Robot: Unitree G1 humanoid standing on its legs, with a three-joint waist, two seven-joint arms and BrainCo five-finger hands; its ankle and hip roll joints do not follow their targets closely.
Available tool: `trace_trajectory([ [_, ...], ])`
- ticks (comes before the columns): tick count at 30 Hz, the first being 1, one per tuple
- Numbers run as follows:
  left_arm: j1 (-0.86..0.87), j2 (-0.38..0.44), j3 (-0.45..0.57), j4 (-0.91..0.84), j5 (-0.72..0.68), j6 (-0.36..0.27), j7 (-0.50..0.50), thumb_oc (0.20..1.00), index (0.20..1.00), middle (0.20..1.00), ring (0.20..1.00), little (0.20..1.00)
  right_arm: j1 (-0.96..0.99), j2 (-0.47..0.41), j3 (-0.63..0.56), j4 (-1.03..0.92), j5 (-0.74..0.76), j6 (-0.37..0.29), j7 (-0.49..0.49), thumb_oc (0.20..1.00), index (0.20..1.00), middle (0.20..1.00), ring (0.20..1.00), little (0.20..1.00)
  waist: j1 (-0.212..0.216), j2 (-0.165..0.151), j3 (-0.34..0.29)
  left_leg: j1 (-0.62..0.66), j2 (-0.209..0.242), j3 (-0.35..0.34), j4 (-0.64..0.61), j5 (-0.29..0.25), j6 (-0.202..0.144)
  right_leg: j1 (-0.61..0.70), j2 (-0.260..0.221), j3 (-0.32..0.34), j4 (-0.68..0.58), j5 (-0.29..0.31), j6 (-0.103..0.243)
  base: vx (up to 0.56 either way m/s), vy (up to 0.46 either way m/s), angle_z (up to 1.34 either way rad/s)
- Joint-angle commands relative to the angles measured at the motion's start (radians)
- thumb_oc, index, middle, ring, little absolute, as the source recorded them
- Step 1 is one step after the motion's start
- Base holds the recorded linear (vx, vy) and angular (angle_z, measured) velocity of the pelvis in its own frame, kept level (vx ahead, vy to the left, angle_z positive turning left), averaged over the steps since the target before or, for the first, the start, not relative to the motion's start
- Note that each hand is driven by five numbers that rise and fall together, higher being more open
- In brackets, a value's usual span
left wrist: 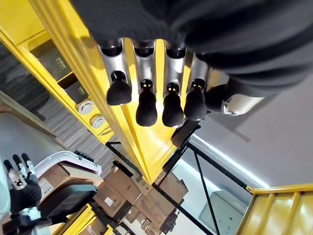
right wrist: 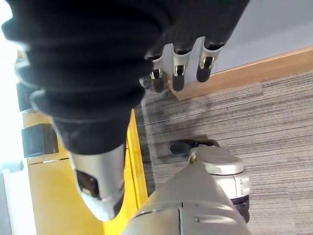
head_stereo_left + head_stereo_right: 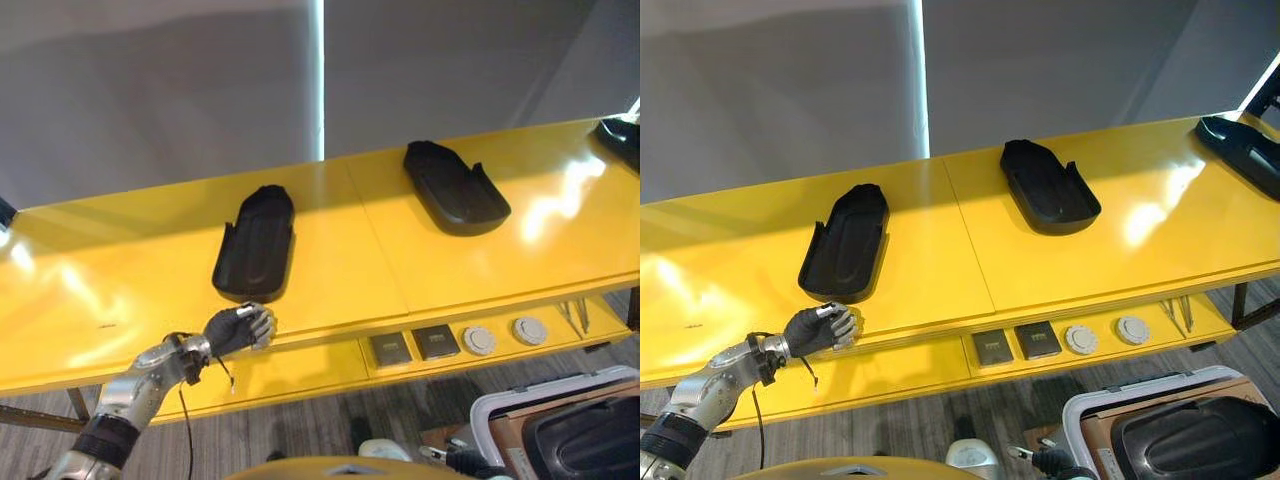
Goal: Move parts from the plastic box to the shelf.
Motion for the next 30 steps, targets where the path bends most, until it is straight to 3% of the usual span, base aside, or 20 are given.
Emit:
trace_trajectory([
  [1,-0.093,-0.006,0.049,0.107,-0.037,-0.055,0.023,0.2,0.2,0.2,0.2,0.2,-0.012,-0.04,0.013,-0.005,-0.026,-0.015,0.021,1.0,1.0,1.0,1.0,1.0,-0.013,-0.028,-0.002,-0.005,0.053,-0.041,0.038,-0.021,-0.013,0.017,-0.057,-0.01,0.012,-0.016,0.087,0.1,0.016,-0.03],
  [15,-0.204,-0.032,0.071,0.358,-0.04,-0.05,0.036,0.2,0.2,0.2,0.2,0.2,-0.022,-0.048,0.038,0.007,-0.059,-0.025,0.046,1.0,1.0,1.0,1.0,1.0,-0.042,-0.027,-0.008,0.008,0.051,-0.03,0.045,-0.027,-0.011,0.021,-0.054,-0.003,0.021,-0.024,0.087,0.03,0.004,-0.03],
  [30,-0.237,-0.05,0.032,0.332,-0.036,-0.115,0.005,0.2,0.2,0.2,0.2,0.2,-0.026,-0.043,0.046,0.025,-0.063,-0.035,0.046,1.0,1.0,1.0,1.0,1.0,-0.05,-0.03,-0.005,0.018,0.048,-0.025,0.048,-0.032,-0.01,0.031,-0.05,0.004,0.021,-0.026,0.086,0.0,-0.001,-0.01],
])
